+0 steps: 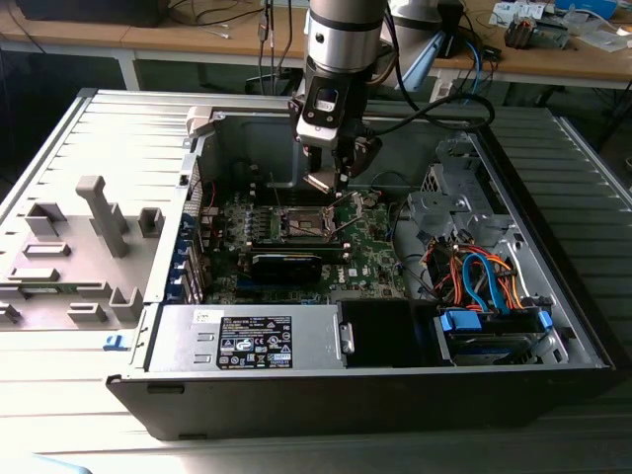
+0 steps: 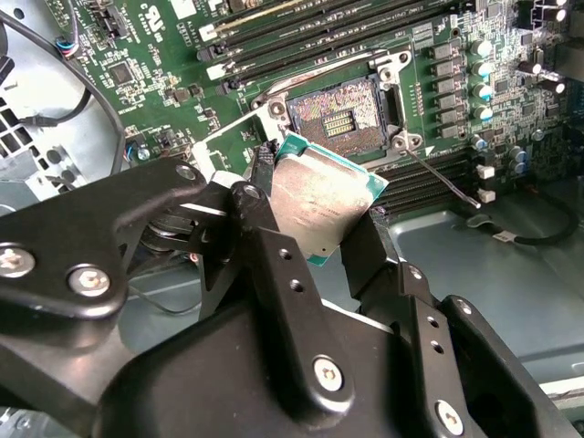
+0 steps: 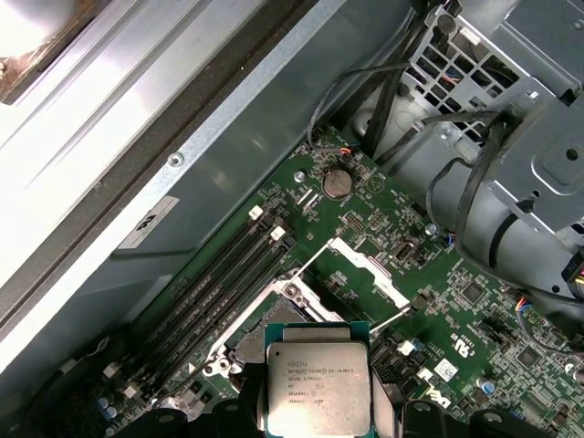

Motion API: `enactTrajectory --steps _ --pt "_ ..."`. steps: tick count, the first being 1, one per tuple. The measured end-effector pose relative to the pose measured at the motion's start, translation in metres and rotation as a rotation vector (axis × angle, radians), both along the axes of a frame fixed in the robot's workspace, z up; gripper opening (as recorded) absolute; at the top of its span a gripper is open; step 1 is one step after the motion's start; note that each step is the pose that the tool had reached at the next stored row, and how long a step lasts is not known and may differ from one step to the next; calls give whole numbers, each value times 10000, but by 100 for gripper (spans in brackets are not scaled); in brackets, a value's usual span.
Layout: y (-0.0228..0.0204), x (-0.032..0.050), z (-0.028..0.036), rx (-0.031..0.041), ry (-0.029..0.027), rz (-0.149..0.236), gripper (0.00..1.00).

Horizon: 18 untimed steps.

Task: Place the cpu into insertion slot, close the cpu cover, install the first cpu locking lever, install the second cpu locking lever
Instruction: 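Place the cpu into insertion slot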

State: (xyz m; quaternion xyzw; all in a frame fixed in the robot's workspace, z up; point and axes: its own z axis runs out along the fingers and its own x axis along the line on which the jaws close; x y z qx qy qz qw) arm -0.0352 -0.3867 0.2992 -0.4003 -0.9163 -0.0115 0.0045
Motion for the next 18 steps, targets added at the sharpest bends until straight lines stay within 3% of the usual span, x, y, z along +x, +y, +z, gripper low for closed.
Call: enactTrajectory --steps 18 --pt "0 0 -2 0 0 -193 55"
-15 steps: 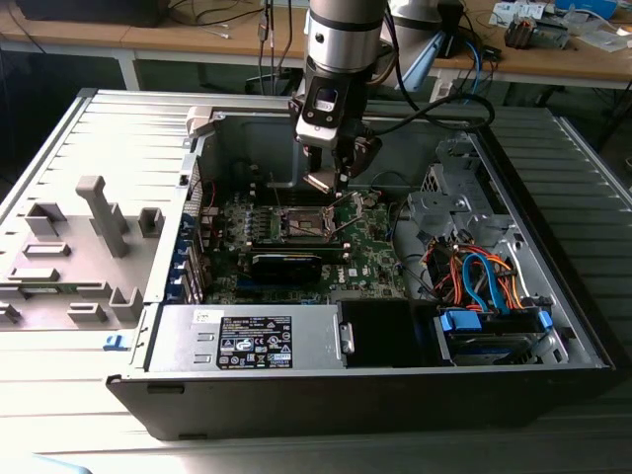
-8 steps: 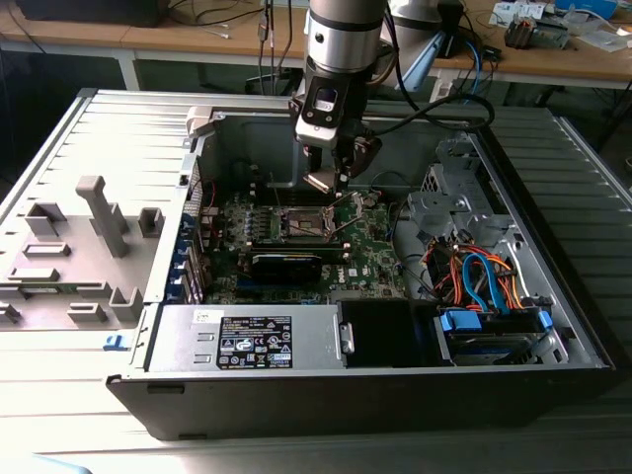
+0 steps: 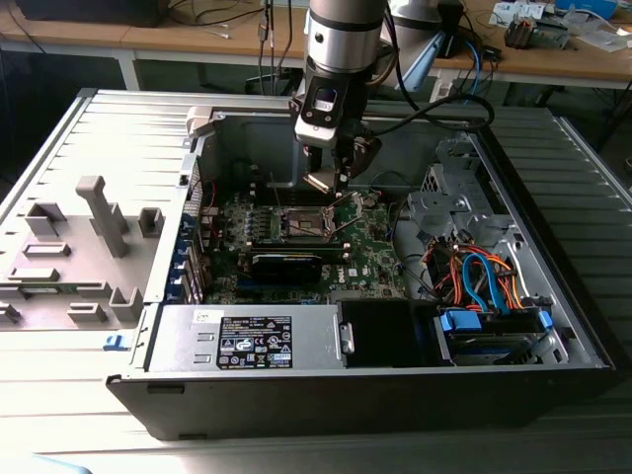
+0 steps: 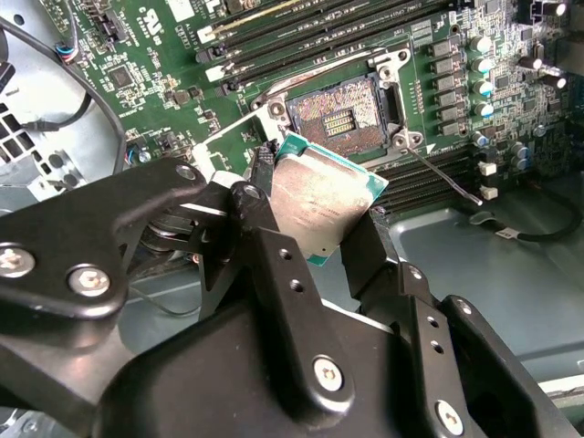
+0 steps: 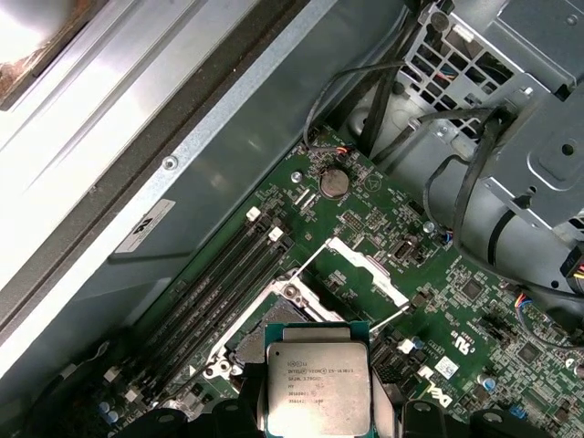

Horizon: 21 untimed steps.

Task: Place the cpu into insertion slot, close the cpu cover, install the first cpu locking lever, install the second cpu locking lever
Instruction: 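Place the cpu into insertion slot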

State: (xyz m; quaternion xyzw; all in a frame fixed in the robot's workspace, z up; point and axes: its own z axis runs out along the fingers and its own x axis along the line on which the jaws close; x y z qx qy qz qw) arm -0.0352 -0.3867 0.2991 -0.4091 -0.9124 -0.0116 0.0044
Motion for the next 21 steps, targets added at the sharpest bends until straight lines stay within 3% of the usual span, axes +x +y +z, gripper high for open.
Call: enactTrajectory --steps 21 --pt "0 0 -2 0 0 -166 55"
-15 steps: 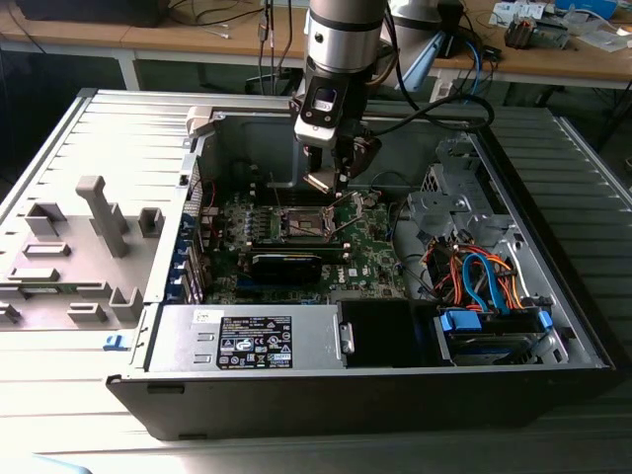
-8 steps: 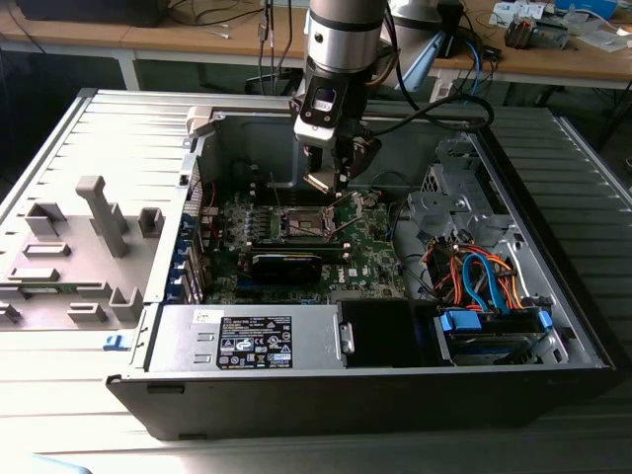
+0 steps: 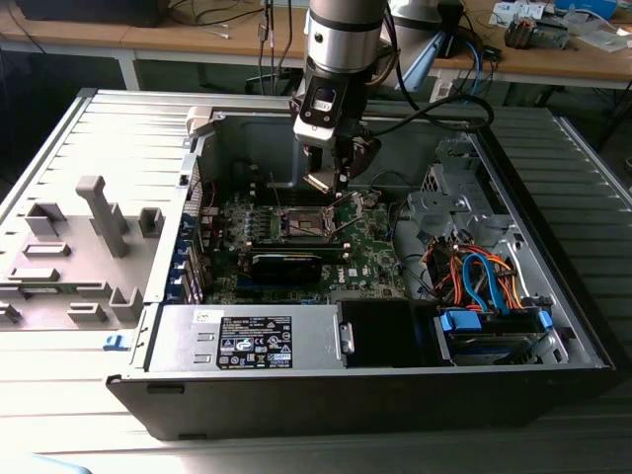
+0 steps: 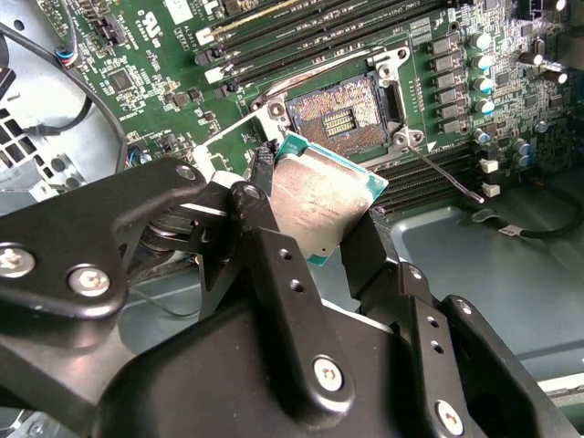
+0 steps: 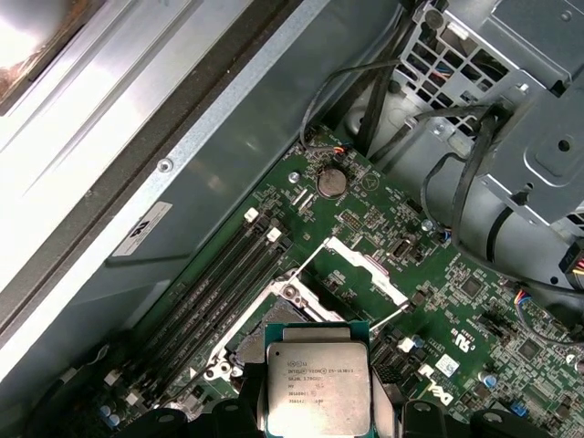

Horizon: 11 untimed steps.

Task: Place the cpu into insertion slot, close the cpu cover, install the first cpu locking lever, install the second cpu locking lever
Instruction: 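Place the cpu into insertion slot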

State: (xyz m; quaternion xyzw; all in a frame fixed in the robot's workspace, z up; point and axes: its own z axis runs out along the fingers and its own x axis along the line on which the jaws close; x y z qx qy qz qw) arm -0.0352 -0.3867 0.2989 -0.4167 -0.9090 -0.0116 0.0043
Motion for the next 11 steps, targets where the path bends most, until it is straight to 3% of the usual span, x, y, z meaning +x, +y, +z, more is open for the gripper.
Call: enactTrajectory --steps 9,11 --pt "0 0 -1 -1 1 -84 55" --pt "0 0 -3 0 0 -328 55"
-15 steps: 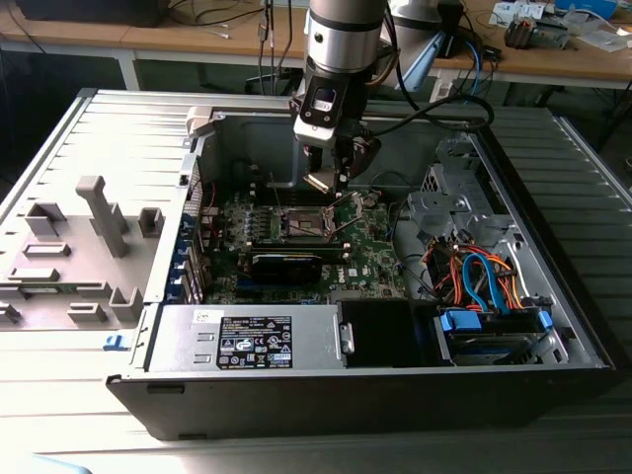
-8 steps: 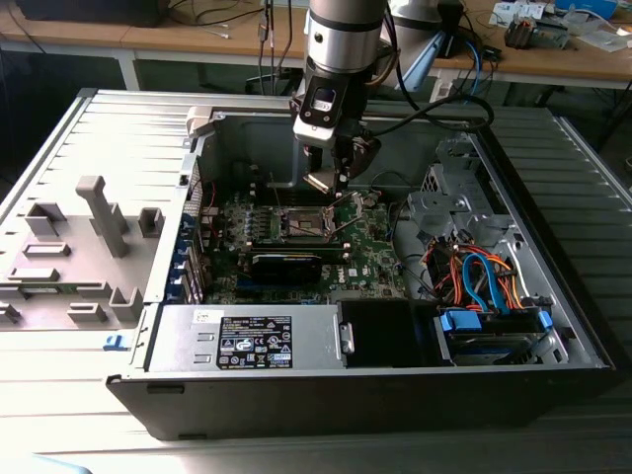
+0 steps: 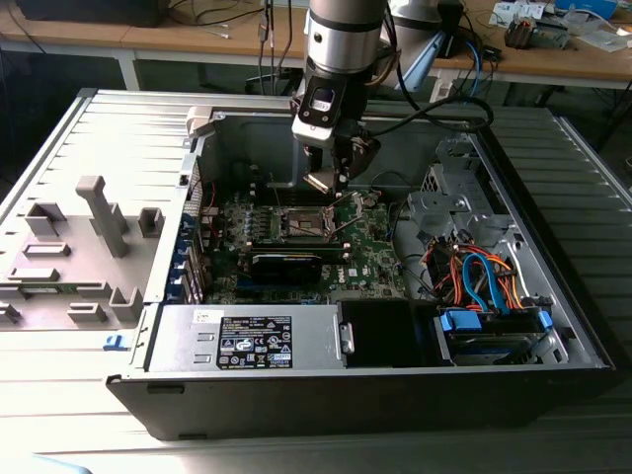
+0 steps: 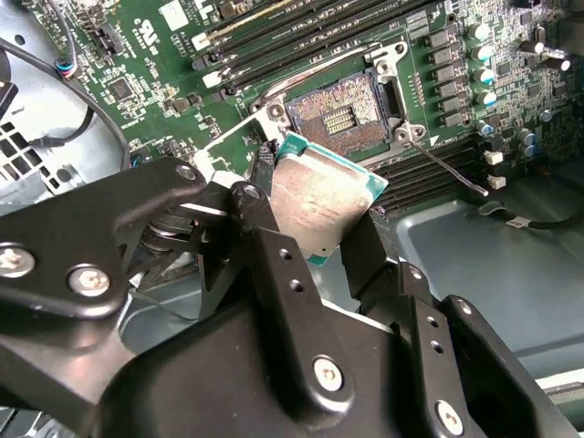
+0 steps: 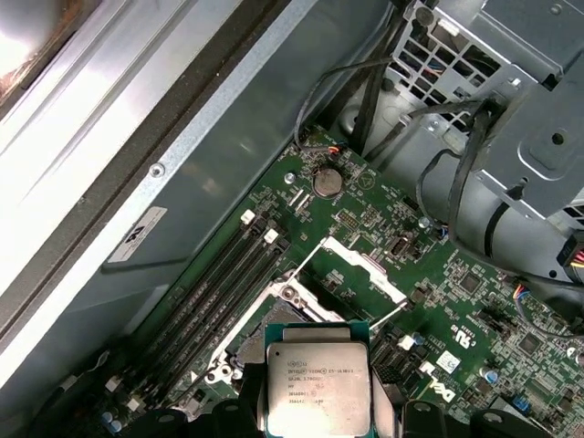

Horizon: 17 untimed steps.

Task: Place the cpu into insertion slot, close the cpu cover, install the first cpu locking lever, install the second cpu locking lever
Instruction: 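Place the cpu into insertion slot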

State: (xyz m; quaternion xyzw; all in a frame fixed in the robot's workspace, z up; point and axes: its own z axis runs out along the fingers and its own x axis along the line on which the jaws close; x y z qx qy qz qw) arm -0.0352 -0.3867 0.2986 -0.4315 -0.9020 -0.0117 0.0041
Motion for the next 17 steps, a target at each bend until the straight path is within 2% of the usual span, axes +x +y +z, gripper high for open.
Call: enactTrajectory --steps 1,2,17 --pt "0 0 -4 0 0 -522 55" --pt "0 0 -7 0 0 -852 55" --pt "0 0 -12 0 0 -1452 55"
